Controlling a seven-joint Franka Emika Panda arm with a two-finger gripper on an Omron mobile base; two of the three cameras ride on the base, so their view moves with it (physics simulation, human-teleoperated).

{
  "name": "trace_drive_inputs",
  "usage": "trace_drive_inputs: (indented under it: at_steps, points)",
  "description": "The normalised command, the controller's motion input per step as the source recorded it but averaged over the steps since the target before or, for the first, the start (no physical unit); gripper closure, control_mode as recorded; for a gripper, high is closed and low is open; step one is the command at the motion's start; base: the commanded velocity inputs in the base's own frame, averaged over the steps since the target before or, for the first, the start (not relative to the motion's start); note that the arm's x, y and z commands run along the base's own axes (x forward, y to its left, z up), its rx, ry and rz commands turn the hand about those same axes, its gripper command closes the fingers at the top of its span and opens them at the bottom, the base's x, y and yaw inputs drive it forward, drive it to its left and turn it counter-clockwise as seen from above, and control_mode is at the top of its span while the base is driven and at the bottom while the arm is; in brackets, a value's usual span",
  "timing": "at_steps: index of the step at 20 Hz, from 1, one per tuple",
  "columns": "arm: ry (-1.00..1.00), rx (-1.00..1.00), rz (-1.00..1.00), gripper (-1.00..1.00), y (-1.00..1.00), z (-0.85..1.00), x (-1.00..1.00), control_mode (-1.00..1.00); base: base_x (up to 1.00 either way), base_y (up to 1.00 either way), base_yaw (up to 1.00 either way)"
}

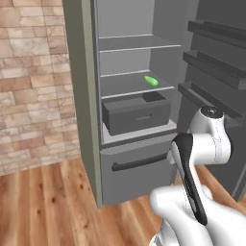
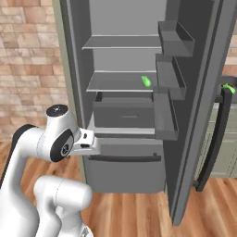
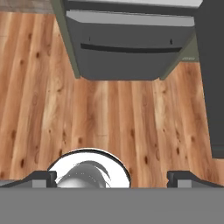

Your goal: Place one corn and one chicken drumstick in each tupperware on the nearby counter, to pack two identical lunches.

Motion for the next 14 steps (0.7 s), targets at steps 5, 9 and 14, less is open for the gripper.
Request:
trace_drive_inputs:
  at_steps: [5,9,14]
  points:
    - [0.00,0.00,0.00,-1.00,0.00,0.00,0.00,1.00,0.29,-0.11,0.00]
    - [0.00,0.00,0.00,-1.00,0.00,0.00,0.00,1.00,0.60,-0.24,0.00]
    - [0.00,0.00,0.00,-1.00,0.00,0.00,0.00,1.00,0.86,-0.27,-0.01]
